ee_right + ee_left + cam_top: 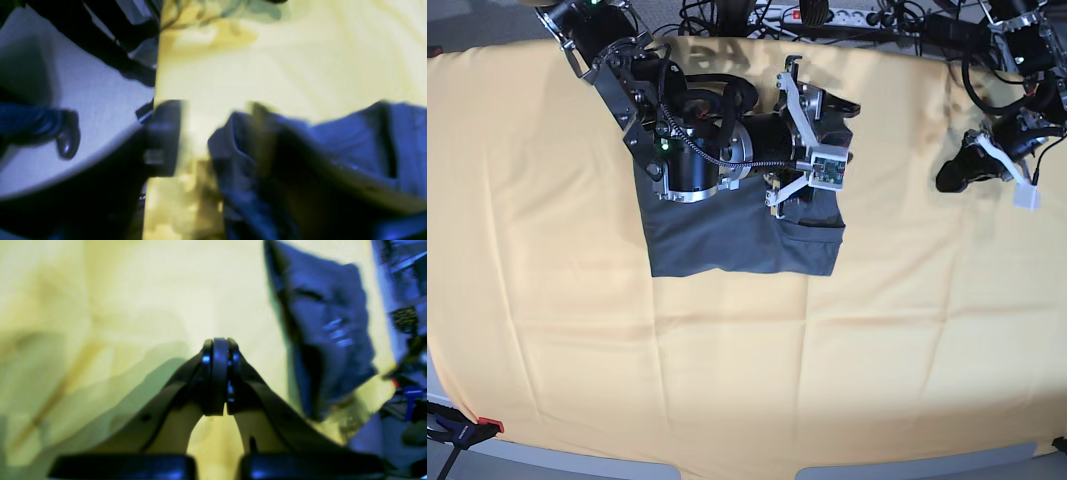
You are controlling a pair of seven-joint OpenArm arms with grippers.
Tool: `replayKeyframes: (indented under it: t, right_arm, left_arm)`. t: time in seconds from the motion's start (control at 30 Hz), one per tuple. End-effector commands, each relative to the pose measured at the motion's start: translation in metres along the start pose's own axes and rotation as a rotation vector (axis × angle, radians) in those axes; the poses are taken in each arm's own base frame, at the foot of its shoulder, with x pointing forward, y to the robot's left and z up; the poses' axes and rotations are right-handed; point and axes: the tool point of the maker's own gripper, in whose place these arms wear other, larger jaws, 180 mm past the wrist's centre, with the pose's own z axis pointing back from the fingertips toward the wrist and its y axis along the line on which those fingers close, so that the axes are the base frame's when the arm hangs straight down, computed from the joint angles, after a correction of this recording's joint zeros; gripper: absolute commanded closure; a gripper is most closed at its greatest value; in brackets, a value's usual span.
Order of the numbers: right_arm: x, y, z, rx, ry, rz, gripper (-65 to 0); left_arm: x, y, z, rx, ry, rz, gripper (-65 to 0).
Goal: Fold the T-shirt properly
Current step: 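Lift the bundle with the right gripper and flip it onto the table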
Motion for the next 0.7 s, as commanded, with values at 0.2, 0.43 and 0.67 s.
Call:
replayKeyframes:
  t: [0.2, 0.43, 0.67]
  right_arm:
    - [0.041, -0.060, 0.031, -0.194, -0.017, 0.157, -39.2]
    - [0.050, -0.141, 0.094, -0.498, -0.047, 0.166, 0.0]
    - [-0.012, -0.200, 0.111, -0.566, 0.085, 0.048, 0.0]
  left_arm:
    - [0.035, -0.035, 0.021, -0.172, -0.019, -0.157, 0.0]
    - [0.052, -0.086, 0.023, -0.218, 0.001, -0.391, 0.0]
    - [0.023, -0.186, 0.010, -0.422, 0.091, -0.684, 0.0]
